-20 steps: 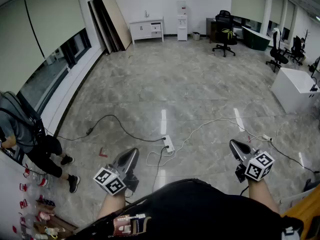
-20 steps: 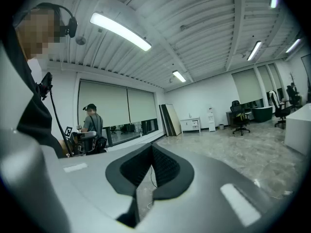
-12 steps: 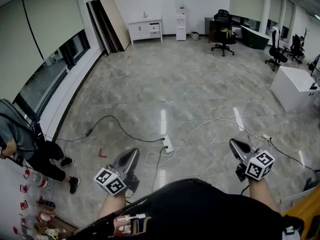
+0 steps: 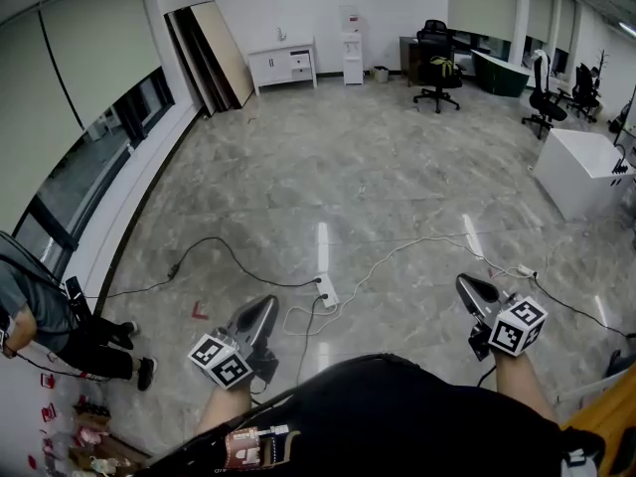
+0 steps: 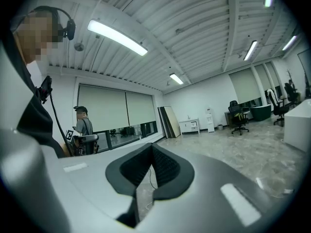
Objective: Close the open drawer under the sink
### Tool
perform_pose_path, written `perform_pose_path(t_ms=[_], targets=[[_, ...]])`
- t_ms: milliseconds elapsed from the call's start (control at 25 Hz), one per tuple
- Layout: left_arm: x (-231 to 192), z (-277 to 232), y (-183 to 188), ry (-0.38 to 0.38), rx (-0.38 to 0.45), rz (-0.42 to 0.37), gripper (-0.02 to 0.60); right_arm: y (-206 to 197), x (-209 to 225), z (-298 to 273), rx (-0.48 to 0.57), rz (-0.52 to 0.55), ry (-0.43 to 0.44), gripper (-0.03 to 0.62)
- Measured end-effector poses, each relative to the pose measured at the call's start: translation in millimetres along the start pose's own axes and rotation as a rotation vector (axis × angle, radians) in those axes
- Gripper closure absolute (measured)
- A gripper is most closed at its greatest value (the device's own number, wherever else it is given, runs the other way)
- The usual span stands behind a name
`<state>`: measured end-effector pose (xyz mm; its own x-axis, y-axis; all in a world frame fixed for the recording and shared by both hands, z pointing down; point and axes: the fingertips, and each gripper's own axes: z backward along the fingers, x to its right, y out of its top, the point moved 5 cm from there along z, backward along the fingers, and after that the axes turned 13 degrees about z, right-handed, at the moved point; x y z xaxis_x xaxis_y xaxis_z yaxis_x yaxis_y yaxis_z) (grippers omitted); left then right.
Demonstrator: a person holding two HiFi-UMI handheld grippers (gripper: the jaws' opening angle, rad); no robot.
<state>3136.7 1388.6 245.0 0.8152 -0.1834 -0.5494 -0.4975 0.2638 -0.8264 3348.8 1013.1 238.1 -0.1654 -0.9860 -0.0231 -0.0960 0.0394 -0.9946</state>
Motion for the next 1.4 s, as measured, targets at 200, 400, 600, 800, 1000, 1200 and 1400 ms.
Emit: perform_pose_path(t_ms=[200,400,600,800,1000,1200,1400], targets=[[18,-16,-13,-0.004,-0.015,-0.002,0.581,-2,9,18,0.004,0.028,0.024,0.592],[40,-40,-33,-0.015,-0.038,-0.003,0.581,-13,25,45,0.012,0.028,0.040,0.592],[62,-66,-58,-0.033,-0.073,0.007,0.581,-33,49,77,0.003,-0.013,0.015,0.592],[77,-87,-79,-0.042,-0.112,0.022,0.581,-43,64,97,0.006,-0.039,0.006,0.592],[86,-111,-88,-0.061,-0.154,0.010,0.581,-55,74,106,0.008,-0.049,0.004,0.592],[85,-131,-88,-0.082,-0.174,0.008,0.581,-65,87,108,0.002,-0.077,-0.021,0.592],[61,-143,-92,-0.116,-0.181,0.010,0.581,-67,92,91,-0.012,-0.067,-0.030,0.592]])
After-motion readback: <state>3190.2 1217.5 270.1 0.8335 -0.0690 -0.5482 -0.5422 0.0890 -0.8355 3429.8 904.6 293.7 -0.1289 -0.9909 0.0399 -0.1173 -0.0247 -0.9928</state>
